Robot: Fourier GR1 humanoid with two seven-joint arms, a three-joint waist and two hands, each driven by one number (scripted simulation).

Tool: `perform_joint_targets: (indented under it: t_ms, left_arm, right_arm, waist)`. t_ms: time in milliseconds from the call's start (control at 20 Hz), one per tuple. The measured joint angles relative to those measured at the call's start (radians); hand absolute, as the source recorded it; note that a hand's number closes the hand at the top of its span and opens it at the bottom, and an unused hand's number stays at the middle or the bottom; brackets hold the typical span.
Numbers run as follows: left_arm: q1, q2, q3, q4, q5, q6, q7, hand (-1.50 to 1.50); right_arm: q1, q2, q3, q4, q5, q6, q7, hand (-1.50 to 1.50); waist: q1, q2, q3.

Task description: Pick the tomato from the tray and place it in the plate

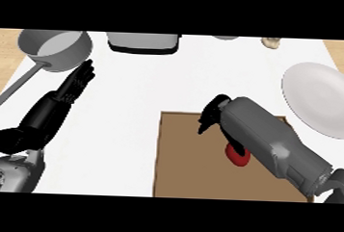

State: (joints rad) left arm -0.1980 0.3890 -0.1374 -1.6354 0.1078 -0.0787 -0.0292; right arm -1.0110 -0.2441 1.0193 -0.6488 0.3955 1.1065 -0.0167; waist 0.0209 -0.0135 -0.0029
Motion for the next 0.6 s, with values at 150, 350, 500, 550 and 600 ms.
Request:
perform_joint_targets:
  t_ms: [150,350,500,550,600]
  left_arm:
    - [0.009,-0.006,-0.003,-0.016,-0.004,0.002,0.012,0.0]
    - [0.023,-0.006,0.004,-0.018,-0.01,-0.001,0.007,0.0]
    - [0.034,-0.019,-0.005,-0.021,-0.03,0.009,-0.007,0.0]
    - [0.031,-0.023,-0.007,-0.021,-0.033,0.012,-0.003,0.0]
    - [0.029,-0.023,-0.001,-0.014,-0.028,0.006,-0.007,0.0]
  right_arm:
    - [0.012,-0.02,0.03,-0.029,0.004,-0.01,-0.017,-1.5]
    - [0.026,-0.04,0.065,-0.068,0.008,-0.021,-0.021,-1.5]
    - [0.047,-0.055,0.085,-0.101,0.016,-0.037,-0.018,-1.5]
    - [0.049,-0.06,0.093,-0.106,0.018,-0.042,-0.022,-1.5]
    - [0.051,-0.064,0.098,-0.113,0.018,-0.042,-0.021,1.5]
  waist:
    - [0.004,-0.004,-0.001]
    - [0.003,-0.008,-0.001]
    - [0.0,-0.013,-0.003]
    - [0.002,-0.013,-0.003]
    - [0.001,-0.012,-0.003]
